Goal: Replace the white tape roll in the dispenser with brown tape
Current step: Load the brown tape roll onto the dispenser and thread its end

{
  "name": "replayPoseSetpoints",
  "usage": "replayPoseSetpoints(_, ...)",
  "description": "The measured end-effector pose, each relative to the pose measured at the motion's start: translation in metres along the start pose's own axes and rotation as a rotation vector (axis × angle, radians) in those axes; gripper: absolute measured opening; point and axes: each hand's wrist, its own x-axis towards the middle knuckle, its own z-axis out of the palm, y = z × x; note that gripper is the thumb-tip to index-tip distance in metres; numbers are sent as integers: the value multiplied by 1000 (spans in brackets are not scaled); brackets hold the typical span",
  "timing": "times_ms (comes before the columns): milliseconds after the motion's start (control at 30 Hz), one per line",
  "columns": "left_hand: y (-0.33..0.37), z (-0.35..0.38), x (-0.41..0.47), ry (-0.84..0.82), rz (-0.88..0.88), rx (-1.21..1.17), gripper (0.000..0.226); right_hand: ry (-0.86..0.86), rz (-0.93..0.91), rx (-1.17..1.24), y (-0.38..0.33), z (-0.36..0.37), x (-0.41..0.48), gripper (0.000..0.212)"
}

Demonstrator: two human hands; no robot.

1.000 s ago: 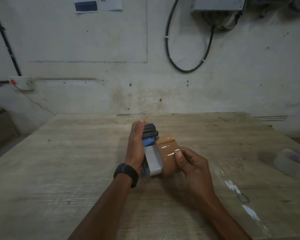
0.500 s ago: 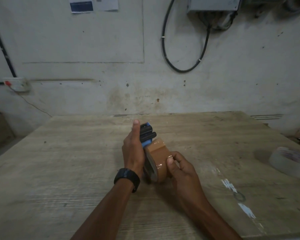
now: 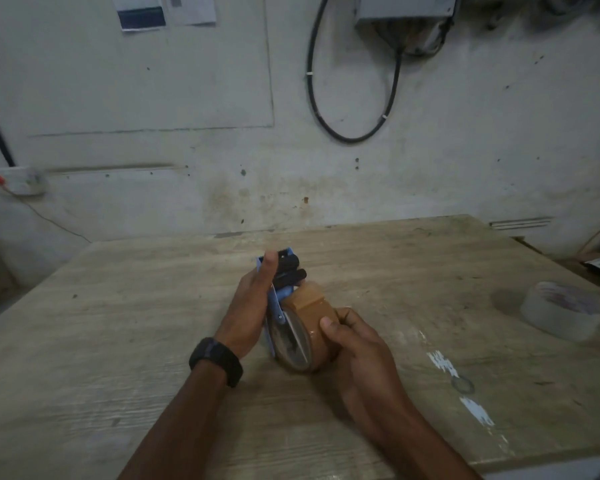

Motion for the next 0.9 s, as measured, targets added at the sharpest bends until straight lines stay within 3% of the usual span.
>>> replayPoseSetpoints(167, -5, 4, -5, -55, -42, -166, 102, -16, -3, -7, -6, -2, -4, 32)
replayPoseSetpoints(433, -3, 8, -12, -93, 20, -36, 97, -114, -243, -563, -49, -1, 9, 25)
replayPoseSetpoints(767, 2, 11, -18, -130, 19, 20, 102, -160, -83, -623, -65, -1, 23, 16)
replayPoseSetpoints(900, 3, 12, -19, -120, 24, 2, 102, -114, 22, -534, -63, -2, 28, 16)
